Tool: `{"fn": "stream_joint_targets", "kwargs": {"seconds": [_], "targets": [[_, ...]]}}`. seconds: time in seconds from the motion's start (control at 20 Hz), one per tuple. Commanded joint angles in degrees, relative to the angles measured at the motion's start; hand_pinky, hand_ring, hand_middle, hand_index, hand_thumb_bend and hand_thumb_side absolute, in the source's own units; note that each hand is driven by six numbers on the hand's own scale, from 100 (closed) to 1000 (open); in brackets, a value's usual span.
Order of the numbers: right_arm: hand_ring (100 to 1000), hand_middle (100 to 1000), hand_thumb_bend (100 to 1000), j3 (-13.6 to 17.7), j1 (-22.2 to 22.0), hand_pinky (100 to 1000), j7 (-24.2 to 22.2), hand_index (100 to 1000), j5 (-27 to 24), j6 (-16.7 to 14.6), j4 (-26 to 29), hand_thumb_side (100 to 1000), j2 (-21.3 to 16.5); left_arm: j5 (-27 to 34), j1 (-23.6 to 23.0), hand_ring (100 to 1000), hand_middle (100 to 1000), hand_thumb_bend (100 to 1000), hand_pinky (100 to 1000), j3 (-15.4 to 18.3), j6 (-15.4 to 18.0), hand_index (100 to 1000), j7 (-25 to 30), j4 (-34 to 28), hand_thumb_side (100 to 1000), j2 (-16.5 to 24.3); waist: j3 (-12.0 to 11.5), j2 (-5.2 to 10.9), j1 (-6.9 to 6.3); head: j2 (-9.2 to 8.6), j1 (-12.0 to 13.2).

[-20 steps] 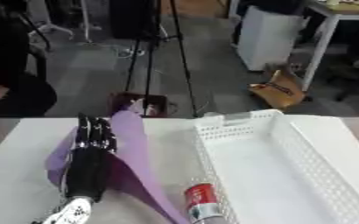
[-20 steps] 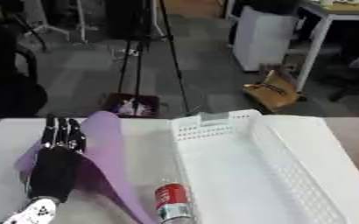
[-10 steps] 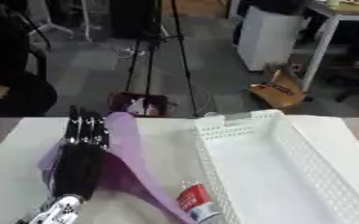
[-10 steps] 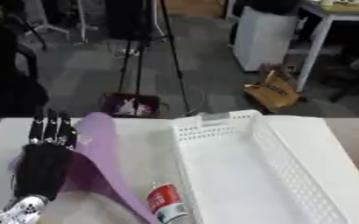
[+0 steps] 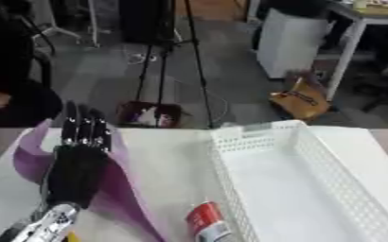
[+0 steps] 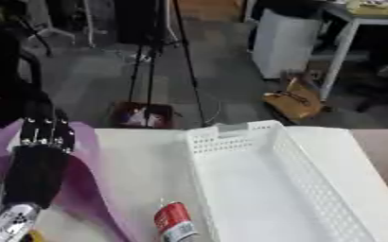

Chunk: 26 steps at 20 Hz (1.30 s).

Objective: Pick up objects on the table and place them in the box.

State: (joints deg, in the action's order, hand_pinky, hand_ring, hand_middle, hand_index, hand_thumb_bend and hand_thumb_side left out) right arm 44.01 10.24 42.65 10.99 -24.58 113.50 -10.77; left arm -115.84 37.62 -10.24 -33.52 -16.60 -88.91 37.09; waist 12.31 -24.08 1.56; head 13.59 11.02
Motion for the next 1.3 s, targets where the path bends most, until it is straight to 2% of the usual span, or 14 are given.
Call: {"fn": "stream_joint_targets", "kwargs": {"seconds": [0.05, 0.65, 0.7, 0.75, 1.3], "targets": [[562, 531, 100, 0.0, 0.0, 597, 0.9, 593, -0.1, -0.6, 1.1, 479, -1.7, -1.0, 1.1, 745, 670, 591, 849, 1.4, -0.2, 593, -0.6, -2.6, 148, 2.2, 0.1, 1.67, 0.15, -0.35, -0.1], [561, 532, 100, -0.5, -0.4, 596, 1.6, 594, -0.5, -1.3, 1.1, 483, -1.7, -0.9, 1.9, 699, 630, 545, 816, 4.3, -4.3, 590, -7.9, -4.8, 161, 0.7, 0.5, 1.58, 1.07, -1.12, -0.3], [561, 533, 100, -0.5, -0.5, 595, 1.6, 594, -0.5, -1.3, 1.1, 484, -1.7, -0.8, 2.0, 695, 626, 491, 813, 4.4, -4.4, 590, -8.4, -4.9, 264, 0.6, 0.5, 1.58, 1.10, -1.14, -0.3], [561, 532, 100, -0.5, -0.5, 595, 1.6, 594, -0.6, -1.4, 1.1, 484, -1.8, -1.0, 2.2, 696, 626, 492, 813, 4.6, -4.6, 589, -9.2, -5.7, 265, 0.6, 0.4, 1.62, 1.19, -1.19, -0.4], [561, 533, 100, -0.7, -0.5, 595, 2.0, 593, -0.5, -1.2, 1.1, 475, -2.3, -2.7, 3.6, 693, 620, 473, 805, 6.2, -2.8, 587, -11.2, -12.5, 313, 1.1, 0.0, 2.33, 1.12, -1.05, -0.2]]}}
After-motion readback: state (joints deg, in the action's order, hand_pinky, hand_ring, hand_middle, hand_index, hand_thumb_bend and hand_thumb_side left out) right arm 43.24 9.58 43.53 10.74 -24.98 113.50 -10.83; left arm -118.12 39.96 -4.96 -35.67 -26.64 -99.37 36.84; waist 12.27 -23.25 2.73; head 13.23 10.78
